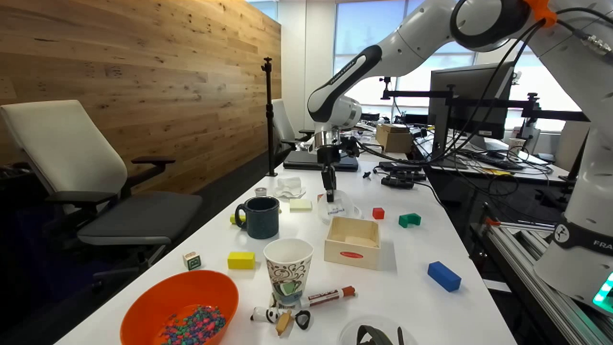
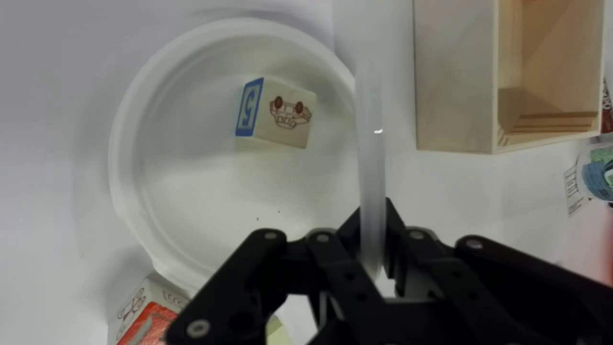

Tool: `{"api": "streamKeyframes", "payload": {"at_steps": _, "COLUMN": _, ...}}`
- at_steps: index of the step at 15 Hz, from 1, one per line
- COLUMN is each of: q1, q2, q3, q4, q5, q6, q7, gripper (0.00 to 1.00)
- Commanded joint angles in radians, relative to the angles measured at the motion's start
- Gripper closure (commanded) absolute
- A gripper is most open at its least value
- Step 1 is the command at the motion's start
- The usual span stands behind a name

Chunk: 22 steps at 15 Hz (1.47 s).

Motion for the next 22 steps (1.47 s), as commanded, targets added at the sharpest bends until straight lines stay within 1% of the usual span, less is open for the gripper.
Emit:
{"api": "streamKeyframes", "payload": {"at_steps": 1, "q1": -0.029, "q2": -0.045, "q3": 0.014, "q4": -0.022, "q5": 0.029, "q6": -0.011, "q7": 0.0, "gripper": 0.98}}
{"api": "streamKeyframes", "payload": {"at_steps": 5, "q1": -0.018, "q2": -0.108, "q3": 0.012, "q4": -0.075, "q5": 0.04, "q6": 0.045, "q7": -0.002, "gripper": 0.98}}
{"api": "streamKeyframes", "payload": {"at_steps": 7, "q1": -0.003, "q2": -0.14, "q3": 0.008, "q4": -0.109, "q5": 0.036, "q6": 0.111, "q7": 0.0, "gripper": 0.98}}
{"api": "streamKeyframes", "payload": {"at_steps": 8, "q1": 0.003, "q2": -0.158, "q3": 0.007, "q4": -0.131, "q5": 0.033, "q6": 0.15, "q7": 0.0, "gripper": 0.98}}
{"api": "streamKeyframes", "payload": {"at_steps": 13, "q1": 0.036, "q2": -0.235, "q3": 0.01, "q4": -0.277, "q5": 0.022, "q6": 0.448, "q7": 0.003, "gripper": 0.98}}
{"api": "streamKeyframes", "payload": {"at_steps": 16, "q1": 0.045, "q2": -0.267, "q3": 0.022, "q4": -0.356, "q5": 0.02, "q6": 0.592, "q7": 0.002, "gripper": 0.98}}
{"api": "streamKeyframes", "payload": {"at_steps": 19, "q1": 0.049, "q2": -0.293, "q3": 0.039, "q4": -0.422, "q5": 0.013, "q6": 0.713, "q7": 0.004, "gripper": 0.98}}
{"api": "streamKeyframes", "payload": {"at_steps": 20, "q1": 0.044, "q2": -0.303, "q3": 0.051, "q4": -0.435, "q5": 0.02, "q6": 0.721, "q7": 0.006, "gripper": 0.98}}
{"api": "streamKeyframes", "payload": {"at_steps": 22, "q1": 0.053, "q2": -0.319, "q3": 0.062, "q4": -0.474, "q5": 0.007, "q6": 0.812, "q7": 0.003, "gripper": 0.98}}
